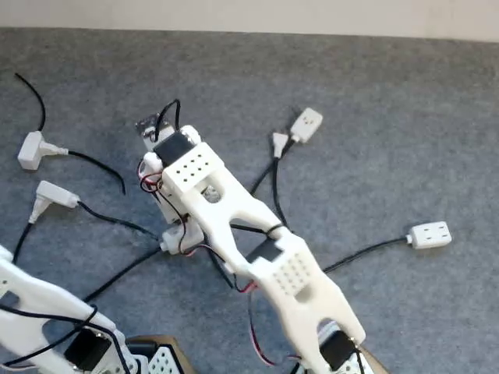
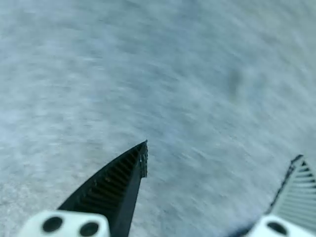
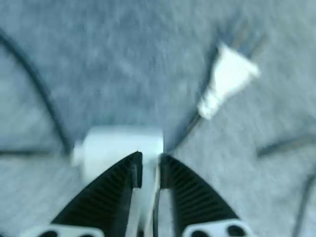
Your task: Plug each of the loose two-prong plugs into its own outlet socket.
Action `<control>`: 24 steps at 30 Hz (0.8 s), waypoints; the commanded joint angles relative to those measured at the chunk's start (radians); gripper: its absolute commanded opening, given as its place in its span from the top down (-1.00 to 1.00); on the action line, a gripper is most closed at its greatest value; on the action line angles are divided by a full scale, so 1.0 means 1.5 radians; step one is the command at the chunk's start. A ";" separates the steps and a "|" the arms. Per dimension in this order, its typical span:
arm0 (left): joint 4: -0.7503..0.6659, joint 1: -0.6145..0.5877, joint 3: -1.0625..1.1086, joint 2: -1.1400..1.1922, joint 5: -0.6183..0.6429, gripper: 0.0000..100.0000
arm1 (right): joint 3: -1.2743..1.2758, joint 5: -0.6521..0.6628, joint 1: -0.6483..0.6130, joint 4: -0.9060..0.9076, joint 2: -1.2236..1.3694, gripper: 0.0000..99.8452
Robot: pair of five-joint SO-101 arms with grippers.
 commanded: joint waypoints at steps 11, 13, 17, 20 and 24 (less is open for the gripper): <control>0.197 0.224 -0.099 -0.018 -0.092 0.16 | -0.017 0.078 0.054 0.026 -0.335 0.34; 0.199 0.252 -0.080 -0.037 -0.101 0.16 | 0.007 0.098 0.086 0.027 -0.403 0.34; 0.199 0.323 0.058 -0.131 -0.167 0.16 | 0.121 0.123 0.162 0.026 -0.542 0.34; 0.198 0.392 0.217 -0.245 -0.231 0.16 | 0.237 0.126 0.220 0.024 -0.643 0.34; 0.195 0.480 0.413 -0.420 -0.293 0.17 | 0.421 0.165 0.282 -0.028 -0.782 0.34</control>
